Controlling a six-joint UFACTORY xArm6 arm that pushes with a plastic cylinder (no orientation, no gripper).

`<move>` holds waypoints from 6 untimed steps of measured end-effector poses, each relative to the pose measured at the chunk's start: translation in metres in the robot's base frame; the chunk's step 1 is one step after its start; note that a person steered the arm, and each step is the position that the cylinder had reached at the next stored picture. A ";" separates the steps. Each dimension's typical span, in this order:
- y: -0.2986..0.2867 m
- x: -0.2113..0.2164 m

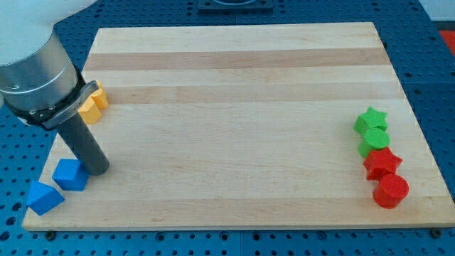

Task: Move your arm towards blue triangle

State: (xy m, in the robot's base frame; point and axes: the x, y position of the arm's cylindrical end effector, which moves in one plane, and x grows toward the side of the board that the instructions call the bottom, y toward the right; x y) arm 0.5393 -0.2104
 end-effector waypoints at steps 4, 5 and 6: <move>-0.003 0.072; -0.021 0.073; -0.035 0.074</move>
